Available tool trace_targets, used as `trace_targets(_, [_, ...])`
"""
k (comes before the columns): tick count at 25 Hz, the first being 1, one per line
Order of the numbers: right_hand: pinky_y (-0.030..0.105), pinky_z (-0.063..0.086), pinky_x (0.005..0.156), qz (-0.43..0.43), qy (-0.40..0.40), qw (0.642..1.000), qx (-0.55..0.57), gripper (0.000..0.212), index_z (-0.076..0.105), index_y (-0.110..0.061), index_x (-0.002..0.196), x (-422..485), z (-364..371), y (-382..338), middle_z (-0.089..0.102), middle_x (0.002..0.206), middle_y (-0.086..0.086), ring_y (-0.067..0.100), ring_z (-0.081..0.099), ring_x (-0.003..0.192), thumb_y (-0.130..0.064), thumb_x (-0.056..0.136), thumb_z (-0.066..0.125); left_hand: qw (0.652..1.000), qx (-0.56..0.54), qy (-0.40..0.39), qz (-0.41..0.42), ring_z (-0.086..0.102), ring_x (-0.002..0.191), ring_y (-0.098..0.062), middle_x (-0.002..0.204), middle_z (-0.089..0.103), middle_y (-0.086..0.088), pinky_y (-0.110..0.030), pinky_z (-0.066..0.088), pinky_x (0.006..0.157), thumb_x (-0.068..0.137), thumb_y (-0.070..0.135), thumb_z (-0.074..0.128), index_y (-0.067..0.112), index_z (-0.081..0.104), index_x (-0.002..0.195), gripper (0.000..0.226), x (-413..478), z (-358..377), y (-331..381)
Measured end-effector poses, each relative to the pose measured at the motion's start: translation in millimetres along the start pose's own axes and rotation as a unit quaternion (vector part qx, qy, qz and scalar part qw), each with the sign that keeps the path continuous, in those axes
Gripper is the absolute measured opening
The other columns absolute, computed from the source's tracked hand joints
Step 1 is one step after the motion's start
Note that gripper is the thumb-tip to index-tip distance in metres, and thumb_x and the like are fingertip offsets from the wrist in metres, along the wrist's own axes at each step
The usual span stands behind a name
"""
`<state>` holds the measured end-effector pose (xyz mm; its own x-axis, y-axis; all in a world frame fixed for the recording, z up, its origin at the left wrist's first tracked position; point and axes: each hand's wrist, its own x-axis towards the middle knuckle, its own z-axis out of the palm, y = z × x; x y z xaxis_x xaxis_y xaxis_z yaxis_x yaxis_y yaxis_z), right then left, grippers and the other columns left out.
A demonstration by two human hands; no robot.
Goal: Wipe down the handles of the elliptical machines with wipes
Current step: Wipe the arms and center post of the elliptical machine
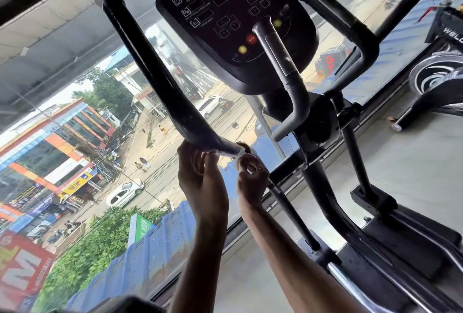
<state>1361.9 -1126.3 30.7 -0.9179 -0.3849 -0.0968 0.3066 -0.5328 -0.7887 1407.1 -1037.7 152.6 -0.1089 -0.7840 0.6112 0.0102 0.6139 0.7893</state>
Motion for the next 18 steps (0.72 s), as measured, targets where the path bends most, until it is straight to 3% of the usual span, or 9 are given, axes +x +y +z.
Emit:
trace_targets(2, [0.044, 0.062, 0.090, 0.054, 0.006, 0.998, -0.030, 0.011, 0.081, -0.020, 0.099, 12, 1, 4, 0.080, 0.098, -0.005, 0.008, 0.075, 0.095, -0.018, 0.098, 0.070, 1.000, 0.004, 0.015, -0.004, 0.061, 0.079, 0.007, 0.082, 0.066, 0.016, -0.008, 0.045, 0.074, 0.087, -0.005, 0.056, 0.006, 0.060, 0.102, 0.019, -3, 5, 1])
trace_targets(4, [0.035, 0.062, 0.088, 0.040, 0.008, 0.999, -0.007, 0.012, 0.080, -0.013, 0.100, 10, -1, -2, 0.080, 0.100, 0.000, 0.010, 0.075, 0.094, -0.009, 0.097, 0.069, 0.999, 0.004, 0.037, -0.009, 0.059, 0.077, 0.003, 0.080, 0.063, 0.011, -0.009, 0.045, 0.073, 0.084, 0.001, 0.057, 0.007, 0.058, 0.098, 0.015, -5, 10, 2])
trace_targets(7, [0.020, 0.058, 0.076, 0.017, -0.023, 0.999, 0.014, 0.011, 0.077, -0.004, 0.096, 8, -8, 0, 0.078, 0.098, 0.008, 0.015, 0.075, 0.091, -0.002, 0.096, 0.067, 0.998, 0.013, 0.068, -0.010, 0.054, 0.072, 0.003, 0.071, 0.058, 0.020, -0.009, 0.042, 0.071, 0.080, 0.008, 0.055, 0.009, 0.056, 0.093, 0.014, -5, 19, 4])
trace_targets(11, [0.031, 0.061, 0.080, 0.078, -0.004, 0.995, -0.065, 0.019, 0.081, -0.009, 0.094, 30, -4, 2, 0.080, 0.092, 0.001, -0.003, 0.071, 0.080, -0.023, 0.099, 0.070, 0.996, 0.023, 0.087, -0.016, 0.048, 0.065, 0.006, 0.064, 0.054, 0.023, -0.008, 0.037, 0.063, 0.080, 0.010, 0.054, 0.009, 0.054, 0.092, 0.012, -8, 25, 8])
trace_targets(15, [0.020, 0.060, 0.076, 0.007, -0.063, 0.997, -0.037, 0.011, 0.079, -0.004, 0.098, 35, -14, -1, 0.079, 0.097, 0.006, 0.010, 0.075, 0.087, -0.011, 0.098, 0.070, 0.993, 0.035, 0.111, -0.020, 0.046, 0.066, 0.003, 0.066, 0.052, 0.022, -0.009, 0.037, 0.064, 0.080, 0.012, 0.054, 0.011, 0.054, 0.091, 0.011, -9, 30, 8])
trace_targets(18, [0.030, 0.061, 0.078, 0.019, -0.061, 0.989, -0.133, 0.018, 0.081, -0.007, 0.097, 47, -11, -1, 0.080, 0.093, 0.004, 0.008, 0.073, 0.082, -0.021, 0.099, 0.070, 0.991, 0.046, 0.119, -0.025, 0.049, 0.069, 0.003, 0.068, 0.054, 0.023, -0.009, 0.039, 0.066, 0.080, 0.012, 0.053, 0.009, 0.055, 0.094, 0.015, -8, 32, 7])
